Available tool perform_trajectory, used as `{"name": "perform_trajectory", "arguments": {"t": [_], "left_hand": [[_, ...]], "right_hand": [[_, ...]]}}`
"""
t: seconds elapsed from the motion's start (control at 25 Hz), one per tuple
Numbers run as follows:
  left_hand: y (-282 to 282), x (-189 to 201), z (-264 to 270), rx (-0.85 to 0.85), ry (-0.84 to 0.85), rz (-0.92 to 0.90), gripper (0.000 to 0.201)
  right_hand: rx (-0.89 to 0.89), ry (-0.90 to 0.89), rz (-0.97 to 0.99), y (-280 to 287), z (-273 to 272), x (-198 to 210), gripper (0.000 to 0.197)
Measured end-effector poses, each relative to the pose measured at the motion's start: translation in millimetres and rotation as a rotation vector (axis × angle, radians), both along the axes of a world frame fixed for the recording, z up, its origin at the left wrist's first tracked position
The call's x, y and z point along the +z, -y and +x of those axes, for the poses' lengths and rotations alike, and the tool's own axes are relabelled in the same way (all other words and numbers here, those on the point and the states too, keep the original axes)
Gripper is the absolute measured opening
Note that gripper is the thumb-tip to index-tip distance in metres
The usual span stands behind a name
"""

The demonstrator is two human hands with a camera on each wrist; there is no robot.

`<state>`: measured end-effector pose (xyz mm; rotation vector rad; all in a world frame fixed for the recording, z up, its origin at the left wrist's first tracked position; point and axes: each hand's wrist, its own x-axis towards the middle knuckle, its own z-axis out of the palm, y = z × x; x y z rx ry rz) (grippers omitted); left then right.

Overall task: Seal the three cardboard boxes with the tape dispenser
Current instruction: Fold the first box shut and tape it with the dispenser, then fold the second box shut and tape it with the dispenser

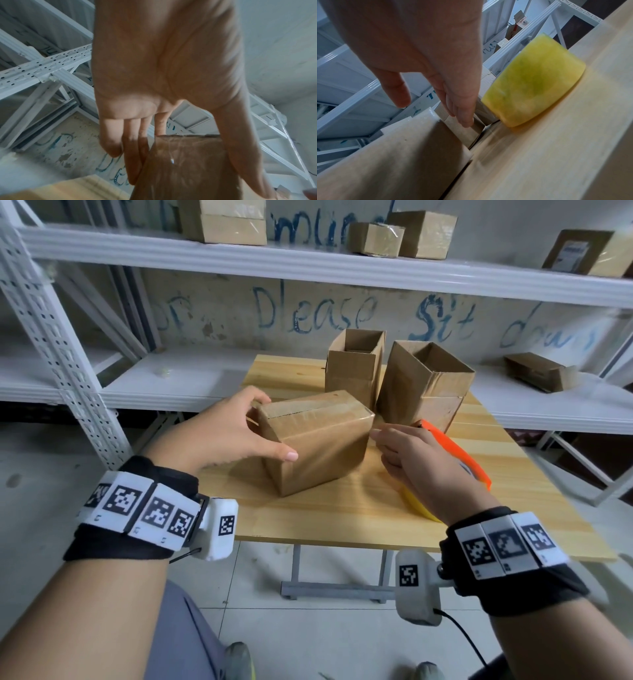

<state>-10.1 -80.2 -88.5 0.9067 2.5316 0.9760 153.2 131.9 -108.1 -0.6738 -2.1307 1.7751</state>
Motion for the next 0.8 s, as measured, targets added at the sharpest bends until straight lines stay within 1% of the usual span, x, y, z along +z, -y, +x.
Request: {"name": "perform_trajectory", "arguments": {"t": [0.12,0.16,0.2,0.24,0.32,0.4,0.44,0.48,0.52,0.6,0.72,0.8], "left_hand": [[0.0,7.1,12.1,0.037,-0.141,-0.137,0.096],[-1.9,9.2,15.4,0.062,-0.179,-0.189,0.09],[-3.7,11.0,18.4,0.084,-0.202,-0.225,0.088],[-4.7,11.7,19.1,0.097,-0.221,-0.255,0.089],[-5.5,11.4,18.8,0.094,-0.253,-0.297,0.097],[-5.9,10.9,17.6,0.071,-0.284,-0.29,0.102],[-6.3,11.4,17.2,0.07,-0.305,-0.268,0.099],[-6.8,11.2,16.5,0.076,-0.332,-0.246,0.093],[-7.6,10.5,15.4,0.087,-0.364,-0.228,0.086],[-9.6,7.2,14.0,0.118,-0.41,-0.224,0.079],[-15.2,3.0,11.7,0.174,-0.459,-0.248,0.071],[-20.9,3.0,9.4,0.219,-0.575,-0.209,0.057]], "right_hand": [[0.024,0.048,0.073,1.1,-2.7,0.0,0.03],[0.024,0.051,0.091,1.1,-2.9,0.7,0.032],[0.025,0.053,0.113,1.2,-2.5,1.2,0.029],[0.037,0.059,0.14,1.6,-2.5,1.5,0.024],[0.055,0.081,0.177,2.4,-2.6,1.7,0.019],[0.053,0.089,0.205,2.1,-2.0,1.2,0.017],[0.052,0.093,0.218,1.4,-2.5,0.0,0.02],[0.054,0.091,0.223,1.0,-3.3,-1.3,0.026],[0.046,0.093,0.229,1.0,-3.5,-1.8,0.036],[0.026,0.094,0.24,1.0,-3.2,-2.3,0.052],[0.0,0.094,0.242,1.2,-1.2,0.8,0.06],[-0.021,0.097,0.256,1.2,-0.2,2.7,0.061]]}}
